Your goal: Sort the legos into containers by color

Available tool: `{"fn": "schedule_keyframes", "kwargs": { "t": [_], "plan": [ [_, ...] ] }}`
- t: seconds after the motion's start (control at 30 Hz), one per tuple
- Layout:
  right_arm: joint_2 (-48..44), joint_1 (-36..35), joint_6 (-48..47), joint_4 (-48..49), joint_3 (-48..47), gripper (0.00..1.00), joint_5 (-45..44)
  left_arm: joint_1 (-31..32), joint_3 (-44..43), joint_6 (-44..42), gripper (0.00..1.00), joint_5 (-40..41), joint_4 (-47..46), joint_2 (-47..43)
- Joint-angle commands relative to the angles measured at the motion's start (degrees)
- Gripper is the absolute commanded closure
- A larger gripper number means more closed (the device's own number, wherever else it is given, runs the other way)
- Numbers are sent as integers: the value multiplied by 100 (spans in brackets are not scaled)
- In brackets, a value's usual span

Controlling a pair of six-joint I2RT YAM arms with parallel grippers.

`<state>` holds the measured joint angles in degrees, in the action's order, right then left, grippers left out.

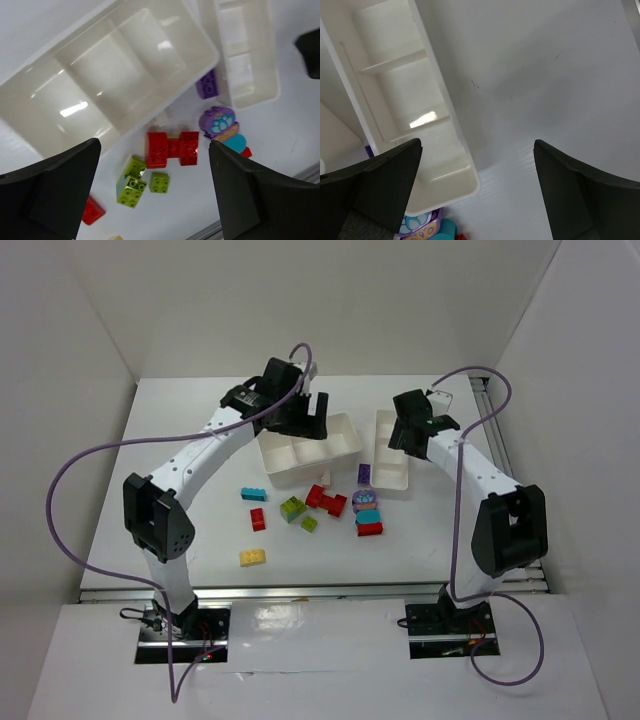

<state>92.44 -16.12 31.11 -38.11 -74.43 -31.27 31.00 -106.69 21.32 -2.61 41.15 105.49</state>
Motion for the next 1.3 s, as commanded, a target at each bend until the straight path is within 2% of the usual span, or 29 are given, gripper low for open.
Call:
{"fn": "schedule_keyframes", "kwargs": {
  "t": [0.0, 0.1, 0.13, 0.23, 0.27, 0.33, 0.57, 0.63, 0.73, 0.87, 1.03, 1.27],
  "plan": [
    [-393, 39, -96, -100, -1, 0, -169, -471, 166, 713, 0, 928, 446, -414],
    [-561, 39, -158, -48, 131, 0, -108, -1218, 648, 1162, 0, 982, 693, -678],
    [-639, 100, -158, -100, 131, 0, -29, -1646, 937, 1399, 0, 982, 754, -871],
    [-693, 284, -97, -171, 17, 0, 348, -2255, 1317, 1733, 1, 982, 1070, -1083],
    [-745, 285, -97, -171, 17, 0, 401, -2657, 1562, 1822, 4, 1043, 1158, -1188],
    [-745, 337, -97, -171, 17, 0, 472, -3246, 1896, 2137, 4, 1043, 1473, -1267],
    [-561, 733, -210, -100, 8, 0, 1104, -4452, 2354, 3009, 4, 1491, 1713, -1252],
    [-499, 811, -333, -48, 8, 0, 1376, -4620, 2206, 3062, 4, 1492, 1713, -866],
    [-499, 987, -457, 92, 61, 0, 1570, -4770, 1942, 3001, 4, 1930, 1704, -522],
    [-499, 1277, -519, 93, 113, 0, 1571, -4849, 1538, 2316, 0, 2089, 1598, 67],
    [-447, 1463, -624, 146, 166, 0, 1685, -4849, 1748, 2262, 0, 2379, 1116, 402],
    [-341, 1515, -624, 146, 113, 0, 1747, -4849, 2074, 1859, 0, 2318, 254, 569]
  ]
}}
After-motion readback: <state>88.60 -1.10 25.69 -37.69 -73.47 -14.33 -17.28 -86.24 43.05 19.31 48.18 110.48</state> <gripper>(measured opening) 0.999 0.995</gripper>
